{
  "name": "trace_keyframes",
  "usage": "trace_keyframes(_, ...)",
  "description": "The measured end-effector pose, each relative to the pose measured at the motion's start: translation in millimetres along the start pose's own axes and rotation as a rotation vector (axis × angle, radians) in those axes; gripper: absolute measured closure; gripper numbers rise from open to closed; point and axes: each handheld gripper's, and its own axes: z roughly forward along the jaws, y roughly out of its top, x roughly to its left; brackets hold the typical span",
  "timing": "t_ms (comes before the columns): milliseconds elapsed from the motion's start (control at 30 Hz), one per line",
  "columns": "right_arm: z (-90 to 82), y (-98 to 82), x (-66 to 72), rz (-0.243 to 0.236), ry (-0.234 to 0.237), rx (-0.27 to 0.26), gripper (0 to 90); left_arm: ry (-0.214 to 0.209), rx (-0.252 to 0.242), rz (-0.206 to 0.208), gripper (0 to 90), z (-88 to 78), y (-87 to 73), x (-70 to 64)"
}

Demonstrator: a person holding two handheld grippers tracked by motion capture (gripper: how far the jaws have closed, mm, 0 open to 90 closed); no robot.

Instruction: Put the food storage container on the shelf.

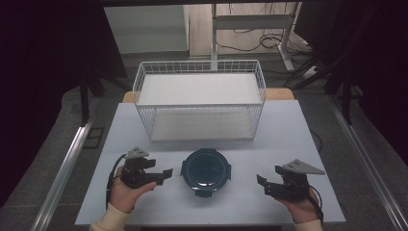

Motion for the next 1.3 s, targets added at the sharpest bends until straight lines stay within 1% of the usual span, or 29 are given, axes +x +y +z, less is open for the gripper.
trace_keyframes(133,2.5,3.6,4.3,-0.015,0.014,0.009,22.2,-0.021,0.006,-0.01,18.2,2.6,2.0,-2.6)
trace_keyframes(233,6.0,9.1,9.4,-0.007,0.036,0.015,20.7,-0.05,0.021,-0.02,16.2,5.7,4.5,-4.0)
trace_keyframes(267,9.5,14.1,13.0,0.005,0.055,0.024,19.4,-0.056,0.023,-0.024,15.1,6.2,5.6,-4.3)
trace_keyframes(333,12.0,16.9,14.8,0.008,0.064,0.028,18.7,-0.068,0.027,-0.031,14.7,7.1,8.8,-4.7)
trace_keyframes(367,18.7,22.8,19.4,0.015,0.087,0.052,16.8,-0.088,0.031,-0.042,13.5,8.7,13.1,-5.3)
trace_keyframes(400,22.8,26.1,21.7,0.019,0.099,0.062,16.0,-0.098,0.032,-0.048,13.1,10.0,15.9,-5.7)
trace_keyframes(433,27.1,29.2,24.2,0.03,0.113,0.066,15.7,-0.108,0.032,-0.056,12.8,11.9,19.4,-6.1)
trace_keyframes(467,27.1,29.2,24.2,0.03,0.113,0.066,15.7,-0.108,0.032,-0.056,12.7,11.9,19.4,-6.1)
trace_keyframes(500,31.5,32.2,26.9,0.04,0.126,0.07,15.3,-0.12,0.033,-0.062,12.7,14.5,23.6,-7.1)
trace_keyframes(533,41.1,36.7,32.9,0.062,0.146,0.085,14.0,-0.129,0.034,-0.061,12.5,18.0,27.6,-8.9)
trace_keyframes(600,49.5,38.7,39.0,0.075,0.164,0.101,13.3,-0.162,0.041,-0.072,12.6,23.0,28.8,-9.0)
trace_keyframes(667,56.6,38.2,43.3,0.093,0.185,0.108,12.9,-0.189,0.054,-0.087,12.3,28.8,27.3,-8.0)
trace_keyframes(700,56.6,38.2,43.3,0.093,0.185,0.108,12.9,-0.189,0.054,-0.087,12.3,28.8,27.3,-8.0)
trace_keyframes(733,62.9,36.7,45.2,0.126,0.213,0.122,12.7,-0.189,0.071,-0.094,12.2,34.0,24.4,-7.7)
trace_keyframes(767,62.9,36.7,45.2,0.126,0.213,0.122,12.7,-0.189,0.071,-0.094,12.2,34.0,24.4,-7.7)
trace_keyframes(800,69.4,34.1,47.1,0.142,0.224,0.136,12.4,-0.198,0.079,-0.102,12.3,36.3,22.7,-6.9)
trace_keyframes(833,69.4,34.1,47.1,0.142,0.224,0.136,12.4,-0.216,0.081,-0.114,12.3,38.7,20.9,-5.6)
trace_keyframes(867,74.5,31.1,48.8,0.144,0.225,0.156,12.0,-0.239,0.102,-0.139,12.7,45.6,18.5,-2.8)
trace_keyframes(900,74.5,31.1,48.8,0.144,0.225,0.156,12.0,-0.239,0.102,-0.139,12.7,45.6,18.5,-2.8)
trace_keyframes(967,77.8,28.7,49.4,0.154,0.231,0.17,12.0,-0.222,0.118,-0.139,12.7,51.9,18.0,-2.4)
trace_keyframes(1000,80.0,27.5,49.5,0.175,0.239,0.174,12.0,-0.241,0.127,-0.144,12.8,55.8,18.3,-1.2)
trace_keyframes(1033,80.0,27.5,49.5,0.175,0.239,0.174,12.0,-0.241,0.127,-0.144,12.8,55.8,18.3,-1.2)
trace_keyframes(1067,81.0,27.2,49.9,0.183,0.242,0.174,11.9,-0.256,0.128,-0.152,12.8,57.7,18.6,-0.3)
trace_keyframes(1100,84.1,26.4,51.0,0.202,0.252,0.175,11.7,-0.273,0.13,-0.162,13.1,60.0,18.8,0.7)
trace_keyframes(1167,85.9,25.9,51.5,0.212,0.259,0.178,11.6,-0.308,0.142,-0.18,13.2,66.5,18.8,1.5)
trace_keyframes(1200,89.7,25.2,52.6,0.229,0.264,0.186,10.7,-0.315,0.147,-0.184,14.0,68.9,18.7,1.1)
trace_keyframes(1233,89.7,25.2,52.6,0.229,0.264,0.186,10.7,-0.321,0.153,-0.188,14.0,71.7,18.8,-0.1)
trace_keyframes(1267,92.4,24.7,53.3,0.245,0.263,0.188,10.6,-0.327,0.162,-0.188,13.6,76.6,18.8,-2.6)
trace_keyframes(1300,92.4,24.7,53.3,0.245,0.263,0.188,10.6,-0.327,0.162,-0.188,14.1,76.6,18.8,-2.6)
